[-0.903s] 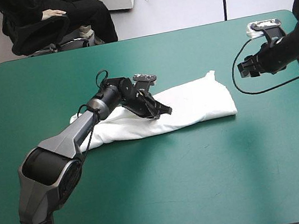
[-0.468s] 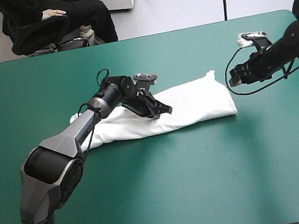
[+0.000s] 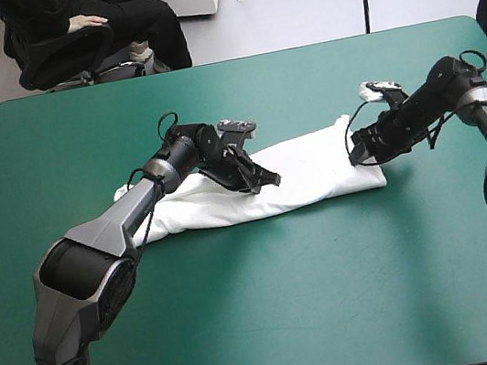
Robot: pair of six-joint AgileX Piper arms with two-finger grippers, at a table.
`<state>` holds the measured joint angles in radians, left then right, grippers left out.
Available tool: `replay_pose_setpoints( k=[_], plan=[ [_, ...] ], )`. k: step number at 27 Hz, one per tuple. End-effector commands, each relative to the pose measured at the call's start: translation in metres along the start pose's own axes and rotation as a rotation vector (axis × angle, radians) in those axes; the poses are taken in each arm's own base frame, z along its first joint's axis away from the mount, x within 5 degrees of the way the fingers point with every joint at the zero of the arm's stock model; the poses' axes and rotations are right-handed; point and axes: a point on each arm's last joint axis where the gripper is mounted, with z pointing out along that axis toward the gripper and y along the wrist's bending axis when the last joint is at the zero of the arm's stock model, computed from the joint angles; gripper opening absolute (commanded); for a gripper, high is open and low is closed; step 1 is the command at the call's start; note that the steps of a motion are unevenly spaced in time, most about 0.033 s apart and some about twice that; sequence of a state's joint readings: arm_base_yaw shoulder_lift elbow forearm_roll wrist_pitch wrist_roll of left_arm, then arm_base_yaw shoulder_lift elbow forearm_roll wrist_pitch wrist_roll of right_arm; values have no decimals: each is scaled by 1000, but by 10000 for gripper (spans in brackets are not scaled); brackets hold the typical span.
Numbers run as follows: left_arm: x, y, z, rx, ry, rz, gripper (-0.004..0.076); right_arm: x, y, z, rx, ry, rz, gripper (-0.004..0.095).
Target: Fold the cloth
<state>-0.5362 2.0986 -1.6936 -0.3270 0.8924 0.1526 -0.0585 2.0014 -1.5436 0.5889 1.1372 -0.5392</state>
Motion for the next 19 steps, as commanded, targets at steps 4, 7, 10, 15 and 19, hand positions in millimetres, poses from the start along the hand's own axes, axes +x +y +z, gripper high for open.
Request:
replay_pose_setpoints(
  k=[4, 7, 10, 15, 19],
  plan=[
    [0, -3, -12, -24, 11, 36, -17, -5, 7, -2, -61, -15, 0, 568],
    [0, -3, -12, -24, 11, 37, -17, -3, 4, 6, -77, 14, 13, 567],
    [0, -2, -13, -25, 10, 43, -17, -3, 3, 15, -91, 42, 19, 559],
    [0, -2, -13, -26, 11, 51, -17, -1, 6, 25, -109, 82, 14, 347],
    [0, -1, -13, -40, 11, 59, -17, -2, 7, 26, -113, 81, 13, -12]
  ],
)
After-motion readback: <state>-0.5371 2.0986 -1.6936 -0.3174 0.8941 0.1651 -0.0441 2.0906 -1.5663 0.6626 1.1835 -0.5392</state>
